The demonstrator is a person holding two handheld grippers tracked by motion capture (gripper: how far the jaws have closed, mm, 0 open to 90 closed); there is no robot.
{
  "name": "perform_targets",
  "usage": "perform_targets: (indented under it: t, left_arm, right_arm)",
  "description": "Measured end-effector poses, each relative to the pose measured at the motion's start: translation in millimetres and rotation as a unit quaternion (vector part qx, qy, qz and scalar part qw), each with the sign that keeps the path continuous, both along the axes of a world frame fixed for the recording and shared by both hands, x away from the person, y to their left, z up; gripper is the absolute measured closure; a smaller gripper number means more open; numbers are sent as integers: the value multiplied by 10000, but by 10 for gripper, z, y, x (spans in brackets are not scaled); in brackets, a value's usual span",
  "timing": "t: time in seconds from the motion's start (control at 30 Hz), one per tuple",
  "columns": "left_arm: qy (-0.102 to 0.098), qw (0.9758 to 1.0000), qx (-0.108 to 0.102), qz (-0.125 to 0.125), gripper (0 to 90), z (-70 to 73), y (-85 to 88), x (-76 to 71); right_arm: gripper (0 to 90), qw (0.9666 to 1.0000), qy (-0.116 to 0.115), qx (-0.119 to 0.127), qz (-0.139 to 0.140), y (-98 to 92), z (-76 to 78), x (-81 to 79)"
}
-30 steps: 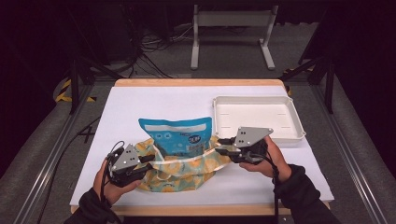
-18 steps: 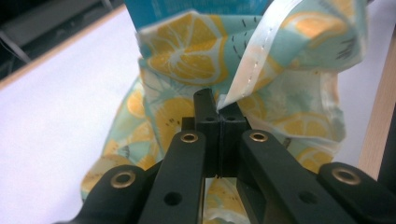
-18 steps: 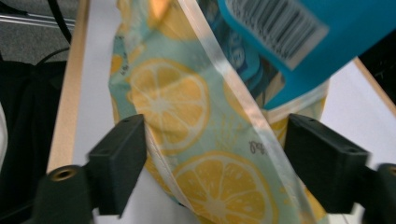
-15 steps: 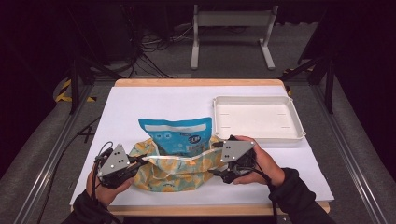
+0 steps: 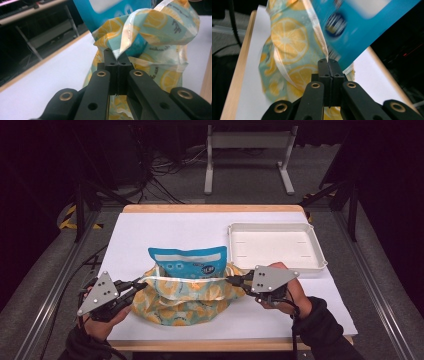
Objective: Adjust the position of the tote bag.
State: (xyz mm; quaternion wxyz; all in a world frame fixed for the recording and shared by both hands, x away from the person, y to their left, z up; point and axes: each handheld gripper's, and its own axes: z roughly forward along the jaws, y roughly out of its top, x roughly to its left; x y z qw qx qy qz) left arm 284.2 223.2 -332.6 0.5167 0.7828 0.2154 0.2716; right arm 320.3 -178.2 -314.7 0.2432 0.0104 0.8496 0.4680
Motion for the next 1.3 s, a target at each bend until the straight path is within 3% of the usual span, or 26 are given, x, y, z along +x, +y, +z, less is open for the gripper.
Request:
perform_targets:
  t: [0.07, 0.2, 0.3, 0.4, 0.63, 0.8, 0.9, 0.97, 1.1, 1.23, 1.3]
  left_arm:
    - [-118, 9999, -123, 14, 900, 63, 17, 14]
    - [-286, 9991, -294, 39, 900, 172, 32, 67]
    - [-368, 9985, -396, 56, 899, 223, 22, 107]
    - [-426, 9979, -452, 174, 898, 253, 25, 173]
    - [-447, 9956, -763, 316, 897, 297, 102, 331]
    - [-378, 9921, -1137, 360, 895, 314, 142, 423]
    - [-424, 9912, -1202, 351, 893, 324, 152, 444]
    - [-412, 9916, -1113, 519, 893, 340, 152, 480]
    - [-75, 9921, -1036, 699, 892, 242, 166, 600]
    - [389, 9925, -876, 753, 886, 14, 159, 678]
    - [506, 9928, -770, 762, 882, -83, 163, 688]
  right_arm:
    - [900, 9993, -108, 362, -22, -45, 130, 3]
    - [900, 9935, -253, 1079, -241, -112, 340, 83]
    - [900, 9898, -254, 1347, -376, -107, 434, 172]
    - [900, 9874, -277, 1432, -609, -60, 495, 264]
    - [900, 9839, -230, 1419, -1066, 49, 514, 453]
    - [900, 9802, 140, 1462, -1327, 108, 437, 621]
    - [900, 9782, 295, 1522, -1383, 111, 404, 677]
    - [900, 9764, 468, 1501, -1480, 120, 365, 723]
    - [900, 9773, 782, 1116, -1621, 159, 223, 821]
    - [900, 9779, 1039, 643, -1694, 189, 8, 880]
    - [900, 9762, 1203, 535, -1725, 176, -88, 909]
